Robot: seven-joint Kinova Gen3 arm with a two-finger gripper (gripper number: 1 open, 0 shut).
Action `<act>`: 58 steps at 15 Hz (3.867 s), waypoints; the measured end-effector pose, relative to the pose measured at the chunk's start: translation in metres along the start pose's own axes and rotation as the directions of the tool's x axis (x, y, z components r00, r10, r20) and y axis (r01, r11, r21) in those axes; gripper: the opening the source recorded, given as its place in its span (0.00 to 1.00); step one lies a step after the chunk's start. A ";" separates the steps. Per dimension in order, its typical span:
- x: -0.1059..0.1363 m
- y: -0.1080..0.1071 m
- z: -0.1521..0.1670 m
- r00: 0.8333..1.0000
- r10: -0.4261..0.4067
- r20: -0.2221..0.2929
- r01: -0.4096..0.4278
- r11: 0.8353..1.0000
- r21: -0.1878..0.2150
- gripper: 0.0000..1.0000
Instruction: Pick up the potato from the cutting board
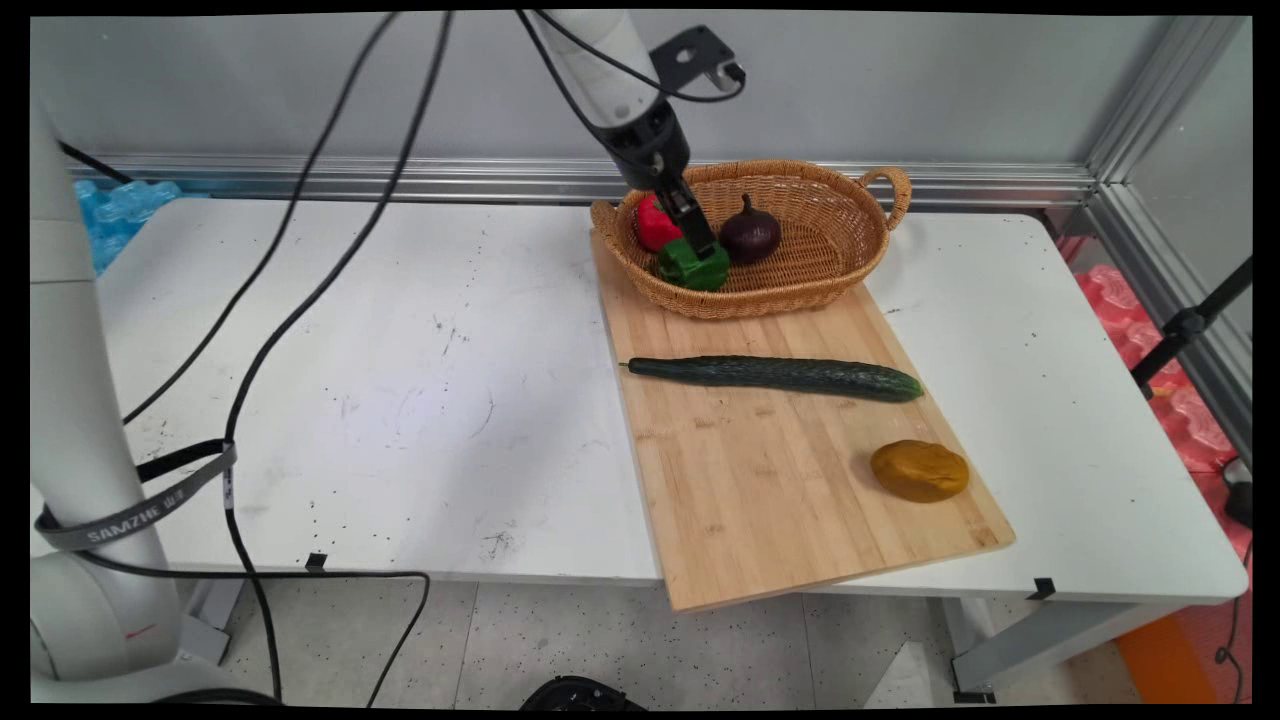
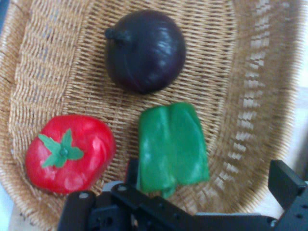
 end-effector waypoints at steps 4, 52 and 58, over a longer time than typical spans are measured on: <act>-0.019 0.018 -0.042 0.996 0.089 -0.002 -0.089 0.996 -0.024 1.00; 0.071 0.244 0.097 0.916 0.393 -0.078 -0.400 0.885 -0.240 1.00; 0.086 0.257 0.132 0.915 0.400 -0.055 -0.400 0.881 -0.251 1.00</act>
